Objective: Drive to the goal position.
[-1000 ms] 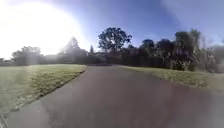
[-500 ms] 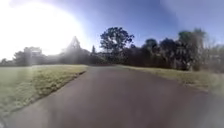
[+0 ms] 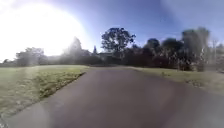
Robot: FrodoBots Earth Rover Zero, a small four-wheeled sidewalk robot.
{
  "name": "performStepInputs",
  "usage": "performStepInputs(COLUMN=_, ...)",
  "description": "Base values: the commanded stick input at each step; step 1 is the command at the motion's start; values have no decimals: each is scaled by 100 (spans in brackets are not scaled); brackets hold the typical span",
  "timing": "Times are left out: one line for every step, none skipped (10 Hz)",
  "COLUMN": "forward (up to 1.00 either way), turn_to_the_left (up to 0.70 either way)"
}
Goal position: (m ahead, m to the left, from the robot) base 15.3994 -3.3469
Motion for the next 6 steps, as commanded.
performStepInputs(forward=70, turn_to_the_left=-35)
performStepInputs(forward=70, turn_to_the_left=-35)
performStepInputs(forward=70, turn_to_the_left=-35)
performStepInputs(forward=70, turn_to_the_left=0)
performStepInputs(forward=70, turn_to_the_left=0)
performStepInputs(forward=70, turn_to_the_left=0)
